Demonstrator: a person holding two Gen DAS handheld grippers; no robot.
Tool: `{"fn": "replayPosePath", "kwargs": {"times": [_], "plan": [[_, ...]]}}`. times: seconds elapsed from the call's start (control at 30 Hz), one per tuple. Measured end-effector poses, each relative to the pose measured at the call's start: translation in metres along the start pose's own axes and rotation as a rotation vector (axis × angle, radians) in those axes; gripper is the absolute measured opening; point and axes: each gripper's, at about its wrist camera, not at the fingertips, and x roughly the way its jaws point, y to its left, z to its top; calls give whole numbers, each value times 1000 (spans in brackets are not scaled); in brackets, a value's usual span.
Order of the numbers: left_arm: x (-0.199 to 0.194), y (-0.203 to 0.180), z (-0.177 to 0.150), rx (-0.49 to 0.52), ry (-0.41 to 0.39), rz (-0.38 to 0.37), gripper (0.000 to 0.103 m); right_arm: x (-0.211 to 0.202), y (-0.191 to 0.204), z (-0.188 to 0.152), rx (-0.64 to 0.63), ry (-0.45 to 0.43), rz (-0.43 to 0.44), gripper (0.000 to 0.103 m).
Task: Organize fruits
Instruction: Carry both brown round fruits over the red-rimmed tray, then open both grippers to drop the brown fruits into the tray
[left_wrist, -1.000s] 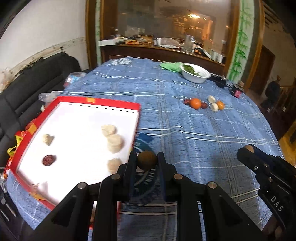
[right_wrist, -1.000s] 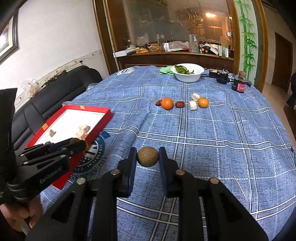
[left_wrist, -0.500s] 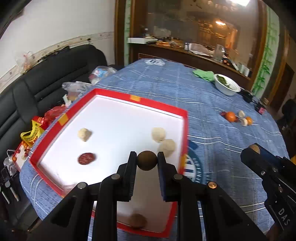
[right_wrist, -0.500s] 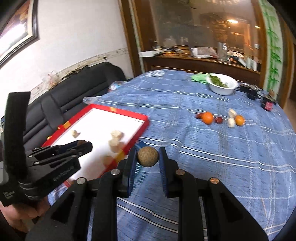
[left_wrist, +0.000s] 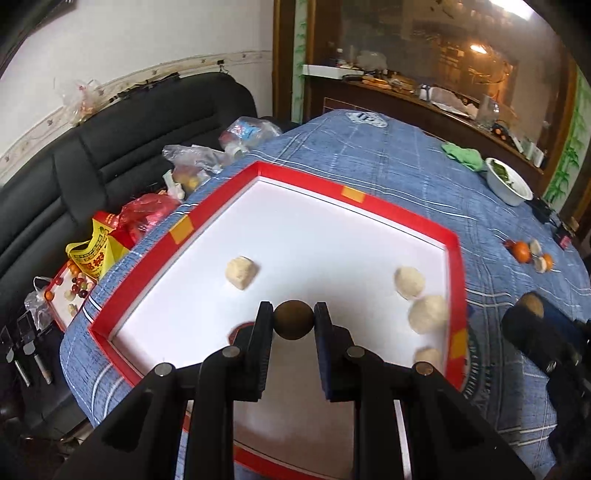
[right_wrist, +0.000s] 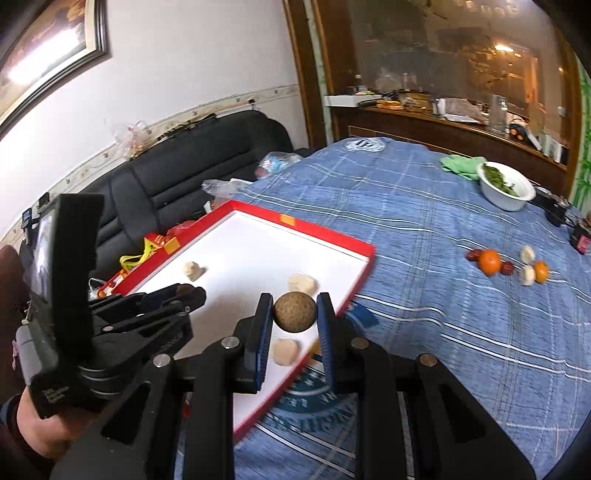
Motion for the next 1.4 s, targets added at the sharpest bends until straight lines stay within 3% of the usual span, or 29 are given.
{"fn": "replayPosePath", "kwargs": {"times": [0.4,0.73,1.4], "plan": [[21,4,21,-13,13,31,21,40,17,17,-30,32,19,26],[16,-5,13,30,17,-12,21,77,8,39,-20,42,3,26],[22,-5,10,37,35,-3,21,122,10,43,-32,112,6,26]]}}
